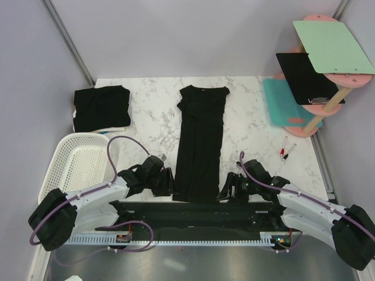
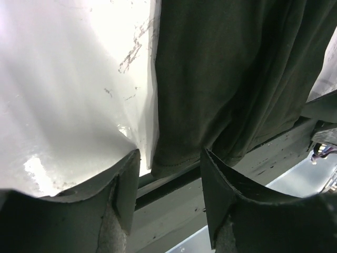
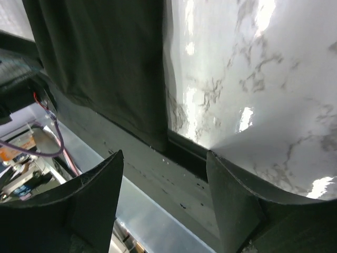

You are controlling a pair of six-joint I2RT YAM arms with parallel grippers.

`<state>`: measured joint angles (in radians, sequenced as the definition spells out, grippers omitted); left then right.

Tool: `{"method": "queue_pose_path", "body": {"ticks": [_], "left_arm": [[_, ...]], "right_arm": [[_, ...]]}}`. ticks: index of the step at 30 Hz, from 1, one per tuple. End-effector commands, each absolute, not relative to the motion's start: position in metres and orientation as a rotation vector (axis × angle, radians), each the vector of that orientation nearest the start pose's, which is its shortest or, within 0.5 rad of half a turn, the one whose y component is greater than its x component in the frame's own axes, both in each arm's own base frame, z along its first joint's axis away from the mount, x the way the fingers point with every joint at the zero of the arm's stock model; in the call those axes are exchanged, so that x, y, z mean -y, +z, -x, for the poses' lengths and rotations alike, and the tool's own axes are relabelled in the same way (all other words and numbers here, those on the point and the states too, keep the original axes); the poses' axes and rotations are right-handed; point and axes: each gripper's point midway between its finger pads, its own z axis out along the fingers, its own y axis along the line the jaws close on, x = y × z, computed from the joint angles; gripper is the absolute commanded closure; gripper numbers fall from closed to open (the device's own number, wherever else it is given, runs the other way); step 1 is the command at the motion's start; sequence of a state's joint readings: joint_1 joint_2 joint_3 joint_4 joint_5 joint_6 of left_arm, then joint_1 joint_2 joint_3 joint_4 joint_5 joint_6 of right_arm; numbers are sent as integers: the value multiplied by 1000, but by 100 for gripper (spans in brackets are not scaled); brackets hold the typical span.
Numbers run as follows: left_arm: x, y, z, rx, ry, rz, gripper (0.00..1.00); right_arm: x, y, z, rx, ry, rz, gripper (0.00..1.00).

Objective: Fold and stack the t-shirts
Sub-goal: Grab the bottom of the folded rectangular tshirt with both arms, then fold the folded rectangular tshirt in 1/3 of the way

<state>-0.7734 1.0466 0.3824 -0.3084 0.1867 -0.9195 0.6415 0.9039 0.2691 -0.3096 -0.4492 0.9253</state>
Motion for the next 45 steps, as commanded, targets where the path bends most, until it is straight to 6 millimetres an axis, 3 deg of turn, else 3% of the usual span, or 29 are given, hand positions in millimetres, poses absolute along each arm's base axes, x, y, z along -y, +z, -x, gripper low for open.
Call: {"method": "queue_pose_path", "body": {"ticks": [1,6,14,17,18,20,21,24,25,27,28,33,34,36,40,45], "left_arm": [[220,26,-123,-2754,-894,138,45],[222,24,-122,-2766,-906,133,50],[221,19,-119,-2791,-894,133,60],[222,18,-119,-2798,-896,134,74],[223,19,-118,-2800,-900,132,85],[223,20,-118,-2800,-905,131,94],[224,21,-118,-2798,-913,128,98],[227,29,-117,-2792,-945,121,98],[228,33,-117,-2787,-952,116,98],[231,50,-123,-2751,-968,112,98],[235,62,-129,-2723,-976,105,98],[238,89,-150,-2673,-904,68,98],[244,101,-157,-2642,-917,58,98],[248,106,-165,-2634,-902,43,98],[257,129,-192,-2576,-900,41,98],[260,141,-224,-2543,-875,53,98]], "right_arm": [[-219,39,-93,-2760,1217,-277,29],[-224,32,-98,-2737,1217,-299,31],[-238,28,-114,-2660,1228,-319,46],[-241,23,-117,-2652,1225,-325,63],[-242,23,-116,-2657,1235,-334,82],[-246,23,-114,-2655,1244,-312,100],[-247,24,-114,-2657,1242,-308,100],[-243,28,-111,-2663,1212,-290,100],[-247,42,-115,-2621,1237,-258,100],[-242,48,-118,-2608,1198,-252,100],[-244,65,-129,-2538,1195,-227,100],[-247,116,-162,-2366,1139,-192,100],[-248,122,-167,-2342,1125,-183,100],[-249,136,-185,-2289,1063,-179,100],[-249,148,-210,-2234,955,-161,100],[-242,156,-241,-2171,796,-167,100]]}}
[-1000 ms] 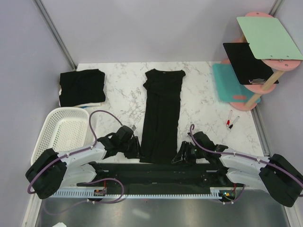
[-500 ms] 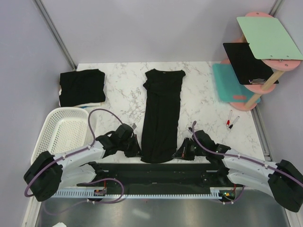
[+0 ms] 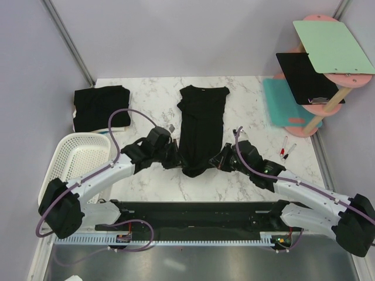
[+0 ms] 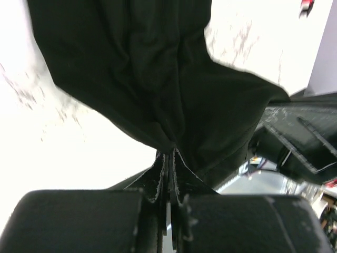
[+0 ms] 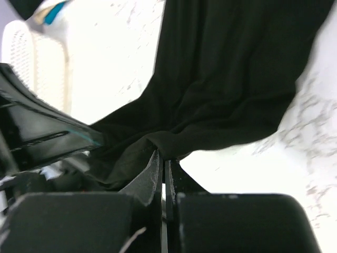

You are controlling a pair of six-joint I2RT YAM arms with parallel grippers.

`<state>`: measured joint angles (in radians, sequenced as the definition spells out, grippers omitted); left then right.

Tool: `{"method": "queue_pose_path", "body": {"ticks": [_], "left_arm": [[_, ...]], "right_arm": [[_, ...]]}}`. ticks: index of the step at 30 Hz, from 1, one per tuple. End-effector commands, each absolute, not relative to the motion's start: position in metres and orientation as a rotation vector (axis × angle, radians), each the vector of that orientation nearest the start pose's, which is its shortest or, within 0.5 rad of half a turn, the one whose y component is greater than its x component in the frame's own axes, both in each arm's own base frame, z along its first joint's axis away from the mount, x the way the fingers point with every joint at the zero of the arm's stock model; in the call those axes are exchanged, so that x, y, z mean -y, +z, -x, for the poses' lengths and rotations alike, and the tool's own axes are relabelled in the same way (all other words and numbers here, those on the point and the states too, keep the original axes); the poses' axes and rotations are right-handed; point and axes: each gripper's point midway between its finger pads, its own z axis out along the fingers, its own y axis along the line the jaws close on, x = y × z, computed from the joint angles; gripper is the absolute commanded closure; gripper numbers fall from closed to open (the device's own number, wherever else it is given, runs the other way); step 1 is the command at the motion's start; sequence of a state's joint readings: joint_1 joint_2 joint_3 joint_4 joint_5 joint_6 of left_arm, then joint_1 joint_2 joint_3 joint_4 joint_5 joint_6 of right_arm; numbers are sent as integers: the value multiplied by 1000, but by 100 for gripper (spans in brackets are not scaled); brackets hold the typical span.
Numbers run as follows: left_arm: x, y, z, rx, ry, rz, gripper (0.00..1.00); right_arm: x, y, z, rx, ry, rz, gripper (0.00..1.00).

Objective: Fold and stack the t-shirts
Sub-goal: Fold the folded rectangular tshirt in 1/3 of the way

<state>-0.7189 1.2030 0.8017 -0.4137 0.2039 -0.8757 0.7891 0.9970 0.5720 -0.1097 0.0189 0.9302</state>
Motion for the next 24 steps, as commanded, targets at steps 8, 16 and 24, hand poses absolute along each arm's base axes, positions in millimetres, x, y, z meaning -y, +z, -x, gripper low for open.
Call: {"method": "queue_pose_path", "body": {"ticks": [8,16,24], "left_arm": [[263,155,-275,-2500,-839,44,98],[256,138,-317,-2525,-789,93,98],[259,124,-360,-2540,-793,100,98]], "right_arm": [[-221,169,-289,-2084,605,-213,100],[-220,152,-333,-2116,558,-217,100],[-221,132,-371,-2136,531,-247,98]]}}
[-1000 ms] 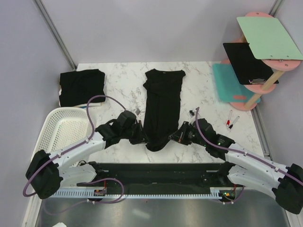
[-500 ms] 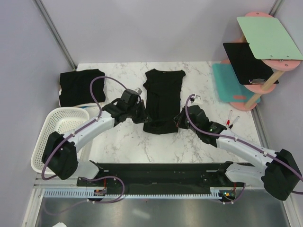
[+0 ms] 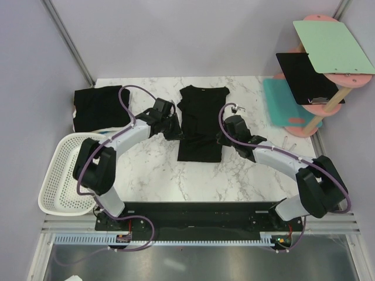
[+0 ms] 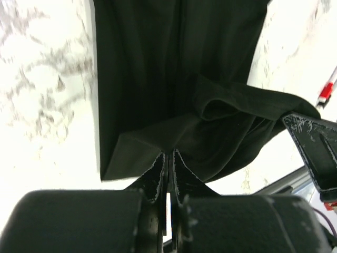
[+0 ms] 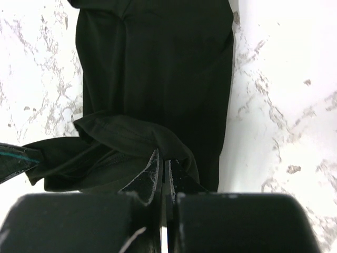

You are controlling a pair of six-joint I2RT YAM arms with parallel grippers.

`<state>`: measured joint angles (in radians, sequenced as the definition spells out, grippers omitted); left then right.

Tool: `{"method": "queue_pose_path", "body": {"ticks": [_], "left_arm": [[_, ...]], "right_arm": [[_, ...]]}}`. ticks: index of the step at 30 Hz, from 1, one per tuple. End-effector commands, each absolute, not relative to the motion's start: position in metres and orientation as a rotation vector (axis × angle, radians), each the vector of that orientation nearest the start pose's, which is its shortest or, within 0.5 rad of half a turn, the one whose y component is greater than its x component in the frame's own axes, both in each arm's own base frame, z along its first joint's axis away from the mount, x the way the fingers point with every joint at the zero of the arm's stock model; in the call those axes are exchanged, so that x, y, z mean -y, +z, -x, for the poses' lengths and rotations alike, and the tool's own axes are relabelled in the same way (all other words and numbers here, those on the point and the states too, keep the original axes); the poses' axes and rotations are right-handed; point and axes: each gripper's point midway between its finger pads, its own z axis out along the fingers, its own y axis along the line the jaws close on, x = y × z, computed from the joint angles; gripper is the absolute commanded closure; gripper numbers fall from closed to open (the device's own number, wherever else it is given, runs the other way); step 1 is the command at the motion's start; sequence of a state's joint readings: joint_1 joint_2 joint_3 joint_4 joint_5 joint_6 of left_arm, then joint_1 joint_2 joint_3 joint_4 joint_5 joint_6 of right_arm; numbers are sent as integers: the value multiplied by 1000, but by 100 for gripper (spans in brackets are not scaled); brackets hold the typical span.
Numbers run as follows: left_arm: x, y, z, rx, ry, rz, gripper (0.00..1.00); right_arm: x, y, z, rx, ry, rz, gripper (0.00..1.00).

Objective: Fold and stack the t-shirts
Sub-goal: Fold the folded rectangular tshirt in 1/3 of the way, then grab one side of the 2/3 rectangular tshirt with both arms

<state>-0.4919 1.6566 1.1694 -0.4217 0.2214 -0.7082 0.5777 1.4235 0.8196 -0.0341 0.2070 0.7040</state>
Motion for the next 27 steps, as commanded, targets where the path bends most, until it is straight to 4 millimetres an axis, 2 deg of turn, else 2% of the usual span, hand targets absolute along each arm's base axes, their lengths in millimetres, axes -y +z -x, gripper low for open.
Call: {"method": "queue_pose_path", "body": {"ticks": [1,6,7,8,9,10,11,12,13,14,15,16,17,19,20,21,22,23,24,25,26,27], "left_arm": [[257,117,-366,-2555,-790,115,98],[253,115,-393,-2542,-797,140,98],[253,115,-397,-2541,-808,131,98],[254,105,-401,-2561,-806,122,93],[254,113,-412,-2537,-819,104,65],[254,111,-414,-2551,-834,97,42],[251,111,-419,-2546,-823,108,28],[246,112,-422,-2541,-813,130,16],[242,113,-422,-2535,-798,137,14],[237,117,-419,-2523,-785,137,11],[234,118,-416,-2519,-769,135,5],[231,118,-414,-2518,-753,137,4],[226,110,-404,-2539,-734,143,4],[220,116,-395,-2523,-722,144,3],[215,102,-382,-2558,-710,153,3],[214,109,-377,-2534,-727,154,3],[213,106,-371,-2537,-738,156,3],[209,90,-355,-2576,-739,174,5],[209,88,-349,-2572,-761,189,7],[213,94,-346,-2537,-807,176,9],[209,81,-333,-2563,-805,198,10],[209,78,-327,-2563,-821,216,13]], "right_arm": [[-222,130,-375,-2137,532,-248,98],[-227,107,-404,-2170,512,-260,96],[-222,94,-410,-2189,476,-282,94],[-222,95,-416,-2180,467,-291,89],[-220,94,-419,-2176,457,-301,83],[-216,94,-423,-2156,439,-317,80],[-214,96,-423,-2139,439,-325,62],[-211,100,-421,-2113,441,-342,55],[-207,124,-424,-2031,471,-371,46],[-201,120,-415,-2028,466,-384,24],[-197,125,-411,-2005,467,-398,13],[-192,139,-406,-1976,475,-410,3],[-188,134,-400,-1988,464,-415,2],[-184,134,-388,-2016,462,-402,2],[-187,130,-381,-2041,487,-393,2],[-187,126,-376,-2060,499,-391,2],[-185,115,-365,-2107,496,-391,2],[-186,109,-358,-2130,513,-410,2],[-191,102,-350,-2164,552,-396,3],[-188,90,-339,-2200,556,-409,4],[-188,84,-332,-2222,571,-420,6],[-193,81,-326,-2241,615,-432,7]]}}
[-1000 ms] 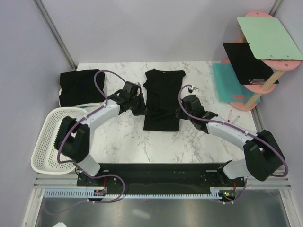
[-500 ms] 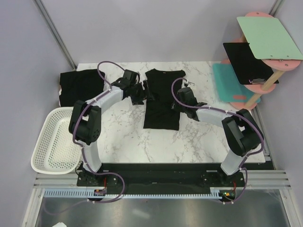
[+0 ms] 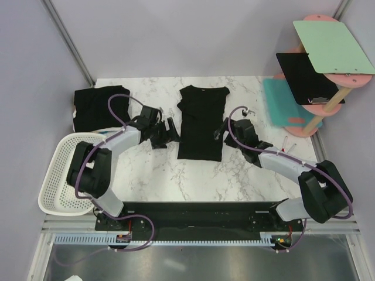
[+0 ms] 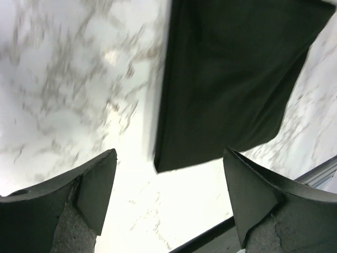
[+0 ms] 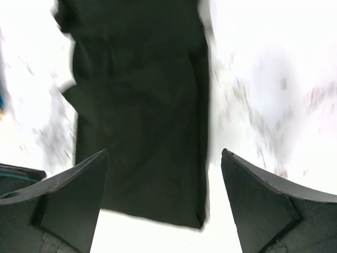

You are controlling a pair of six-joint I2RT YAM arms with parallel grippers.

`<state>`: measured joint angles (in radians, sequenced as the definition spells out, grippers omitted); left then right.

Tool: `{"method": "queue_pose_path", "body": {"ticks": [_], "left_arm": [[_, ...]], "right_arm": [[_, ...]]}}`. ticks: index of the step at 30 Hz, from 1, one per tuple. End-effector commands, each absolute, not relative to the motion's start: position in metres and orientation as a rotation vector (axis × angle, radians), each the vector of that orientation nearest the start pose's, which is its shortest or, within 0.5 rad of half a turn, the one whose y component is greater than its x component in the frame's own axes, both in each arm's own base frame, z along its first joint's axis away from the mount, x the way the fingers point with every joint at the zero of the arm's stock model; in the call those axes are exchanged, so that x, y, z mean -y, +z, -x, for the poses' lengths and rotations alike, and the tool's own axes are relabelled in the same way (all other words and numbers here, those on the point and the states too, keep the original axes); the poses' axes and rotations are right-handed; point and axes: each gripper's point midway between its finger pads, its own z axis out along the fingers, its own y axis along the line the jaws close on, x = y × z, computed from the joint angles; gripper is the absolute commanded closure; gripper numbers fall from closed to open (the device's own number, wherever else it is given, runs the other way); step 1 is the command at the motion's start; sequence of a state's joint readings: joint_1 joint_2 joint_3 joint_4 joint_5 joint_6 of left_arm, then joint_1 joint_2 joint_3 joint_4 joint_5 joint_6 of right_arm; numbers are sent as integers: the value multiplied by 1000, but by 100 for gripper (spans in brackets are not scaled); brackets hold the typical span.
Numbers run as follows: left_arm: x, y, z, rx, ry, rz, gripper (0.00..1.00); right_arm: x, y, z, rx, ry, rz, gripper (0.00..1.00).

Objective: Fold and stack the t-shirts
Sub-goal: Grab one side of the 2/3 rectangular tshirt with both arms

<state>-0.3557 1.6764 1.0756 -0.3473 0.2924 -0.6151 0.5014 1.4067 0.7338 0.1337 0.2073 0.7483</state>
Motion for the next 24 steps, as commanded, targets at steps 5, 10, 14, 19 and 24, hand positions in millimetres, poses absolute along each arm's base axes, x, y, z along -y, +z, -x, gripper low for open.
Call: {"method": "queue_pose_path", "body": {"ticks": [5,10,14,19,24], "left_arm": [[207,60,-310,-2576,-858,241,13],[212,48,-306,-2592,-897,252,14],[215,37,-307,-2602,-922,269,21],[220,19,-304,-2641,-949,277,37],[230,14,-303,-2654,-1016,266,63]], "right_arm": [[-187,65,-301,-2260,658,-472,12],[-189,56,-296,-2268,691,-503,14],[-206,38,-291,-2316,802,-537,17],[-223,8,-287,-2379,909,-606,31],[-239,-7,-282,-2422,1020,-670,55]]}}
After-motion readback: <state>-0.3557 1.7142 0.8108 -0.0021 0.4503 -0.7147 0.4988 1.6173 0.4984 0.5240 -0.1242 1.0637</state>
